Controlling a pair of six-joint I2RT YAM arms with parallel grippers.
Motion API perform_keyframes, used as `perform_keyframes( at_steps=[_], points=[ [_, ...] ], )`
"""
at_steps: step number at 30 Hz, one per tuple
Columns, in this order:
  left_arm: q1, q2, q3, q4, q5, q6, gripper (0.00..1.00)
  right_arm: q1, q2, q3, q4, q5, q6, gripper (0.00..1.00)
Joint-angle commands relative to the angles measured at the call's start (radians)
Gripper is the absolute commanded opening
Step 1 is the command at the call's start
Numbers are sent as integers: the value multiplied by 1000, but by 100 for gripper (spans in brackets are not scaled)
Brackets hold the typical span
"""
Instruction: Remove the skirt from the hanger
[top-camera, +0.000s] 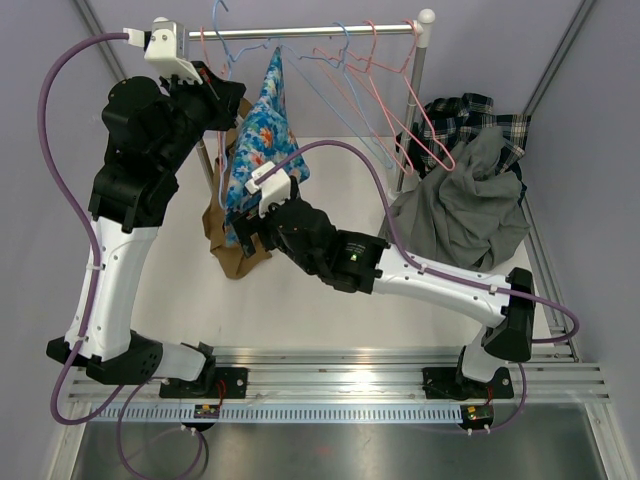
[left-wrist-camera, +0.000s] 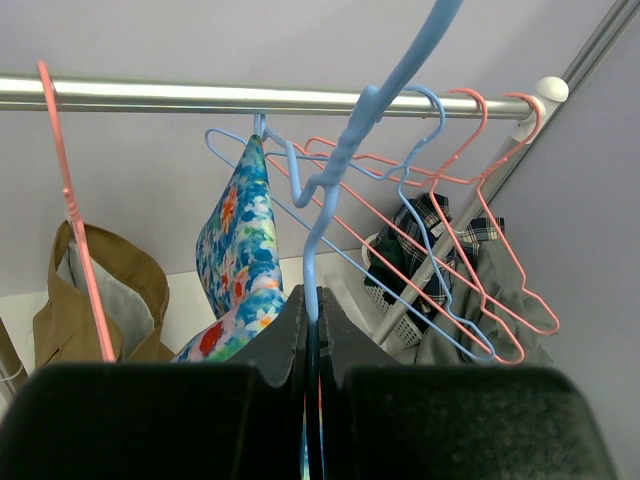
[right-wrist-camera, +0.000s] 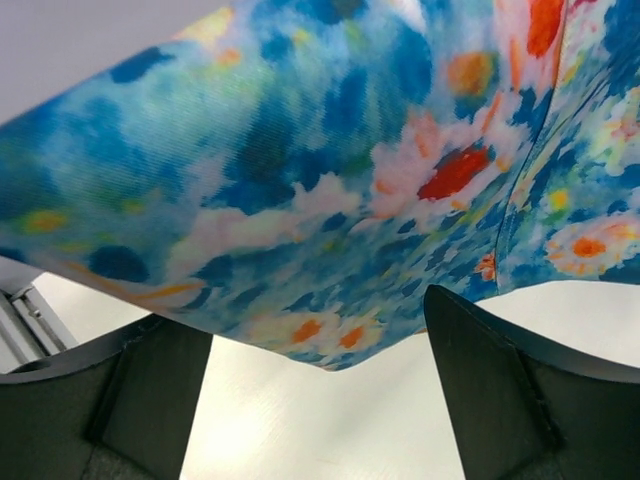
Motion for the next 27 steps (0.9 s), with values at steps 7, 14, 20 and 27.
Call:
perform_keyframes(
  at_steps=[7,14,20,27],
  points=[
    [-3,-63,0,147,-2,-7,0,6,13,39,57,137,-60,61],
    [-3,-80,-14,152,-2,-21,0,6,62,68,107,162,-123,33],
    [-3,-84,-16,140,-2,-13,0,6,65,54,125,129,-117,0],
    [-5,-31,81,45,-83,80,0,13,-188,-264,91,166,47,0]
  ],
)
